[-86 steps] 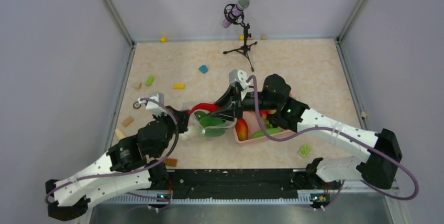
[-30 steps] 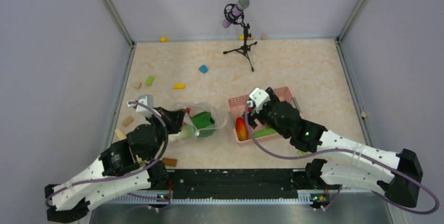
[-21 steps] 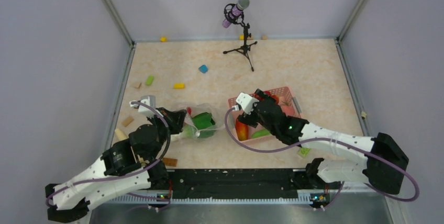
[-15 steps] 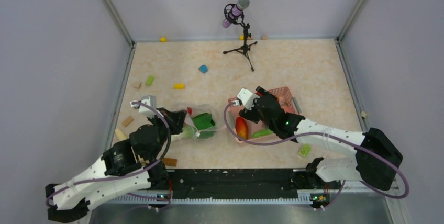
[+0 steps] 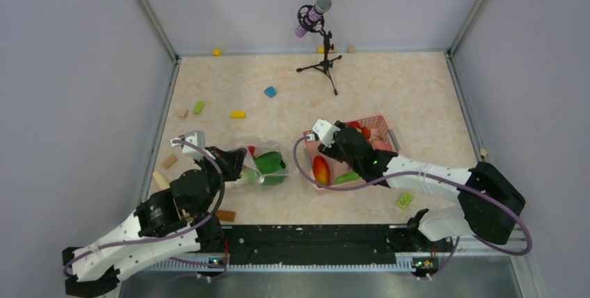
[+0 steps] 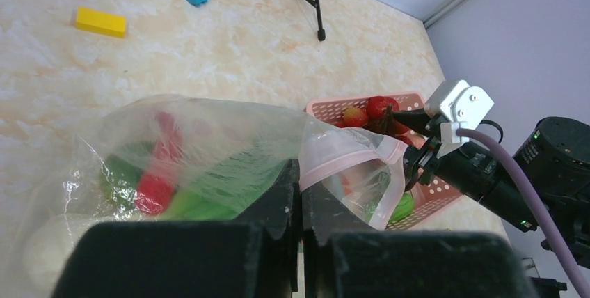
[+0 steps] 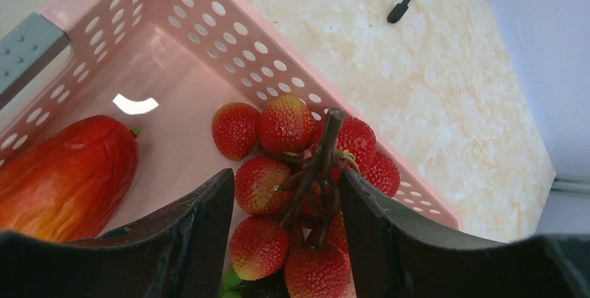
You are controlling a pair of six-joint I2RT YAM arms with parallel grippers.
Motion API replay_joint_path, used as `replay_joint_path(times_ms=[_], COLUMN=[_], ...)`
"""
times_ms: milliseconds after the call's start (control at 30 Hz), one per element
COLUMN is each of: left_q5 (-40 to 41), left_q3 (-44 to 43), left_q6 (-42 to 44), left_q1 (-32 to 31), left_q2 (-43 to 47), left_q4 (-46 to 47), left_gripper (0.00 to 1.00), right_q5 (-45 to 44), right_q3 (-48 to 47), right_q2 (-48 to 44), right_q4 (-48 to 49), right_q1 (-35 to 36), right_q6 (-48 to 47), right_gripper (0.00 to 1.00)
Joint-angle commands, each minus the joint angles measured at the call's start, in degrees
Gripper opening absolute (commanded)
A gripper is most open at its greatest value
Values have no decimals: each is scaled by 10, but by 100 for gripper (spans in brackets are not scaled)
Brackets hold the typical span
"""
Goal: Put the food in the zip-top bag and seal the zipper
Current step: Pick up the fake fruit from the bin.
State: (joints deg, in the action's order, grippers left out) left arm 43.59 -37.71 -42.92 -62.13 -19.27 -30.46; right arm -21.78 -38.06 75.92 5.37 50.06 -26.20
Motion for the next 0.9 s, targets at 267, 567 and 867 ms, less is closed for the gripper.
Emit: replay_joint_path(times_ms=[267,567,867], left_q5=[17,20,20], left_q3=[5,5,4], left_q6=[12,12,12], left_q1=[2,2,2], left_q2=[-2,-2,-3], left_q4=[24,24,25], left_gripper=[0,0,0], right_q5=[0,-17,-35], right_q3=[-25,-30,-28], right_q2=[9,6,-32], right_q4=[68,54,52], right_q1=[-3,-4,-3], right_q6=[16,20,44], right_gripper=[45,19,0])
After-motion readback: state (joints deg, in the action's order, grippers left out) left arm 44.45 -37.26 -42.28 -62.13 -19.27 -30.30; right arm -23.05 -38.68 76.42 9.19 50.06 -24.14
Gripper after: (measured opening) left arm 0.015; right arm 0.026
